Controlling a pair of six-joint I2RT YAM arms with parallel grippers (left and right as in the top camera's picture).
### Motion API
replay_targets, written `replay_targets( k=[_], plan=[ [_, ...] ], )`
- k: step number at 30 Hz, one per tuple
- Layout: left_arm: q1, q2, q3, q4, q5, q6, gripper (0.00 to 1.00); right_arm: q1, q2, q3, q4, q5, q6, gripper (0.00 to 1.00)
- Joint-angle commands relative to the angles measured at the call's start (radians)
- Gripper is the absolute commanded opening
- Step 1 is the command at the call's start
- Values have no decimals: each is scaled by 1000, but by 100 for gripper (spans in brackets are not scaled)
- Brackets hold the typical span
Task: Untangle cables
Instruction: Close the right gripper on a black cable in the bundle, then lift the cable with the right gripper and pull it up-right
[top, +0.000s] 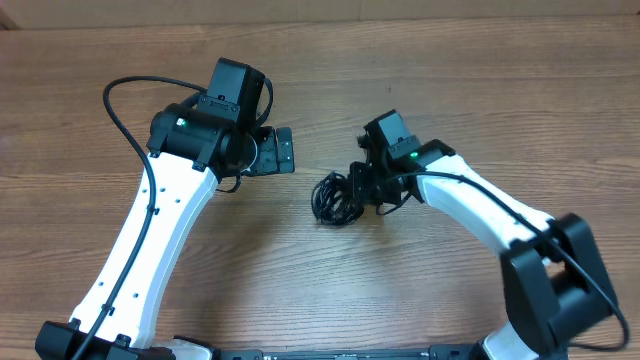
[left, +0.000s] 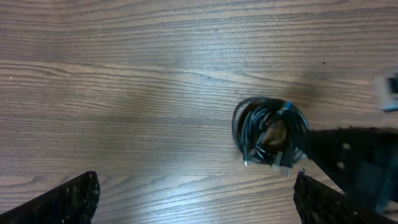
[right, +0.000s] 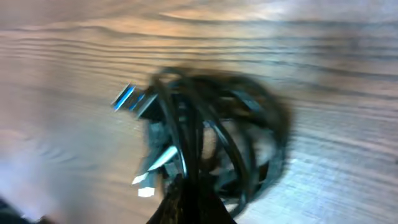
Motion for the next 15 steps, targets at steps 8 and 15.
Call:
replay_targets(
  k=[8, 15],
  plan=[
    [5, 8, 6, -17, 84, -40, 99, -8, -308, 90, 0, -100, -29, 4],
    [5, 8, 6, -21, 147, -35, 100, -9, -318, 94, 151, -237, -18, 4]
  ],
)
